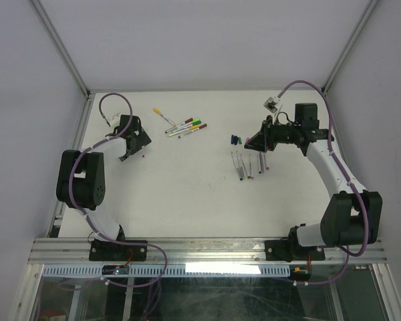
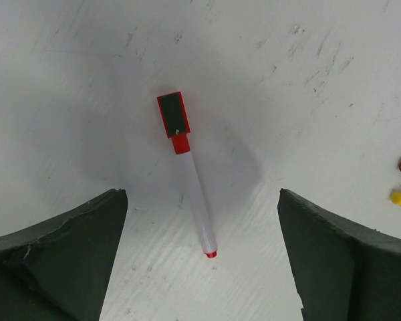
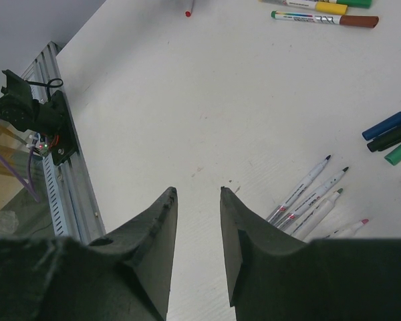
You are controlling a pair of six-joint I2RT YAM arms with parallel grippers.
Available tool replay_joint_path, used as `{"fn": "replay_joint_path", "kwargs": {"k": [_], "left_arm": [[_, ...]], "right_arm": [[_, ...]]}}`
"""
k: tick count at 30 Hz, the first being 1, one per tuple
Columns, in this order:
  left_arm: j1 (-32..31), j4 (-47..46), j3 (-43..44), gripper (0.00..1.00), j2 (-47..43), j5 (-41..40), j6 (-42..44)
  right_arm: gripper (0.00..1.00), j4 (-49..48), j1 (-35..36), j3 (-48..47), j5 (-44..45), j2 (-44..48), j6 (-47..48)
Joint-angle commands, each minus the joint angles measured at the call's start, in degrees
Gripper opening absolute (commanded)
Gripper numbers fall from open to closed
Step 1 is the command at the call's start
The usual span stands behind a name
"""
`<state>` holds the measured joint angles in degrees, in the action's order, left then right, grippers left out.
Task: Open the pen caps
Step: Pick up the pen from the center of the board.
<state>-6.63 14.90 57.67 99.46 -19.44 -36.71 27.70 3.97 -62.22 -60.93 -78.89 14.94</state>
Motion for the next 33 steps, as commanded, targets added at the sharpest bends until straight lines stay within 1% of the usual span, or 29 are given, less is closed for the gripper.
{"fn": "replay_joint_path", "kwargs": {"k": [1,5,7,12,15,17,20,23,27,29,33], "left_arm": [[1.14,0.12,4.13,0.97,1.54,-2.39,-0.26],[1.86,1.3,6.74,0.92,3.9,-2.63,0.22],[2.16,2.11,8.24,0.87,5.19,-3.02,0.35],[3.15,5.19,13.11,0.67,8.07,-4.16,-0.26],[3.22,6.25,14.23,0.54,8.65,-3.73,-0.51],[3.22,6.35,13.87,0.51,8.42,-3.5,-0.72],[3.24,6.56,13.36,0.44,8.04,-3.47,-0.61],[3.22,7.25,13.55,0.43,8.02,-3.44,-0.17],[3.21,9.13,14.53,0.46,9.38,-5.23,-0.05],[3.28,11.01,16.01,0.48,10.71,-6.63,-0.43],[3.25,15.35,19.71,0.48,13.89,-8.32,-1.08]], "right_arm": [[0.34,-0.64,-0.42,-0.8,-1.73,-0.14,1.1],[0.35,-0.55,-0.51,-0.89,-1.74,-0.05,1.22],[0.35,-0.55,-0.47,-0.76,-1.82,0.02,1.23],[0.34,-0.55,-0.52,-0.82,-1.92,0.09,1.23],[0.34,-0.55,-0.55,-0.84,-1.87,0.3,1.3],[0.34,-0.52,-0.59,-0.91,-1.91,0.32,1.32],[0.34,-0.56,-0.71,-0.89,-2.09,0.27,1.32],[0.34,-0.55,-0.67,-0.89,-2.24,0.3,1.31],[0.34,-0.55,-0.65,-0.84,-2.27,0.37,1.3],[0.34,-0.56,-0.65,-0.88,-2.35,0.42,1.31],[0.34,-0.54,-0.7,-0.89,-2.46,0.49,1.32]]}}
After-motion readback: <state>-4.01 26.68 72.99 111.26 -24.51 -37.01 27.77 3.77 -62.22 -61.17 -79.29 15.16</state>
